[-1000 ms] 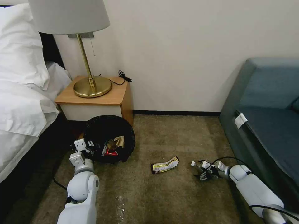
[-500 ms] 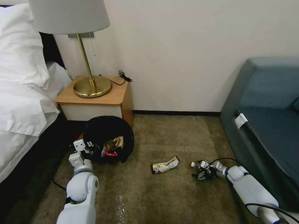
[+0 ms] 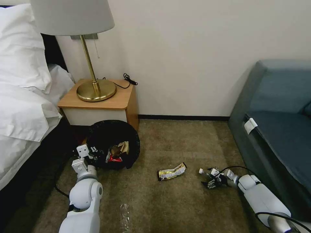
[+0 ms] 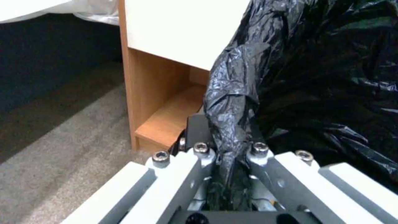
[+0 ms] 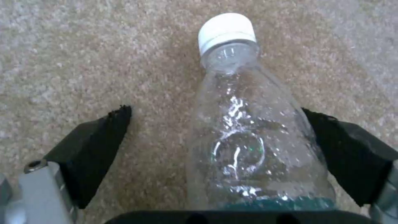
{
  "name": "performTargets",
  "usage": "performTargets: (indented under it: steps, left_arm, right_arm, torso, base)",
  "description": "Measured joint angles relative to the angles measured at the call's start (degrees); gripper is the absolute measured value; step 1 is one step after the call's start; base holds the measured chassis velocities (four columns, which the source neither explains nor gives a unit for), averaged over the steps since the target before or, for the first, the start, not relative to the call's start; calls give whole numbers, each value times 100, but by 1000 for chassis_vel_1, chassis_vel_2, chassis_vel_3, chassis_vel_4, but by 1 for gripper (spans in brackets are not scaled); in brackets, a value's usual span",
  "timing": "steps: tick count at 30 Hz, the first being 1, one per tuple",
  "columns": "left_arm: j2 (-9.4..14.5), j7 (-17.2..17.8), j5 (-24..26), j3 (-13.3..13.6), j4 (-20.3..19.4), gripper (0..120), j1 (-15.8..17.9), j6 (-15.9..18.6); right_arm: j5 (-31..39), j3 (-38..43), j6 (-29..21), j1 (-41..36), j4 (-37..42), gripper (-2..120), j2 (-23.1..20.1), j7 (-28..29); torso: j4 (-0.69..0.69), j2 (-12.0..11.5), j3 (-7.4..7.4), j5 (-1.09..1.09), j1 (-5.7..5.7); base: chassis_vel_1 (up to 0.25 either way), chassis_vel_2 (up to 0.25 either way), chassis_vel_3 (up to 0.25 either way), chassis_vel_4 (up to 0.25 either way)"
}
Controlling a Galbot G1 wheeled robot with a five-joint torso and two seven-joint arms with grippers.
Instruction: Pick up the trash bin, then pick up the garbage on the floor and place it into the trash bin.
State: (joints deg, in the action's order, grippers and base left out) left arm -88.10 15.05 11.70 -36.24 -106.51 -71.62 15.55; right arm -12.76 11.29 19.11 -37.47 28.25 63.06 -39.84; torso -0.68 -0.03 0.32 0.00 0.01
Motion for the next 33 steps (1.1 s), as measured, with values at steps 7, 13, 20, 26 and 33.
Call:
performTargets:
  steps: [7, 13, 20, 26, 33]
  left_arm:
    - [-4, 2, -3, 4, -1, 2, -8, 3]
    - [-3, 3, -2, -19, -2, 2, -35, 3]
    - [-4, 3, -3, -11, -15, 2, -29, 2]
    - [-9, 5, -4, -8, -15, 2, -25, 2]
    - [-12, 4, -4, -6, 5, 2, -14, 0]
  right_arm:
    - [3, 53, 0, -34, -11, 100, -11, 6]
    - [38, 66, 10, -55, -17, 83, 25, -20]
    - [45, 120, 14, -78, -15, 60, 60, -30]
    - [39, 137, 14, -77, -40, 46, 44, -31]
    - [24, 155, -2, -51, -74, 32, 41, -17]
  torso:
    - [0, 0, 0, -2, 0]
    - [-4, 1, -1, -8, -1]
    - [-2, 1, -1, 1, -1]
    - [3, 1, 0, 2, 0]
    - [2, 1, 0, -1, 0]
  base:
    - [0, 0, 0, 0]
    - [0, 0, 0, 0]
    - [0, 0, 0, 0]
    - [0, 0, 0, 0]
    - [0, 0, 0, 0]
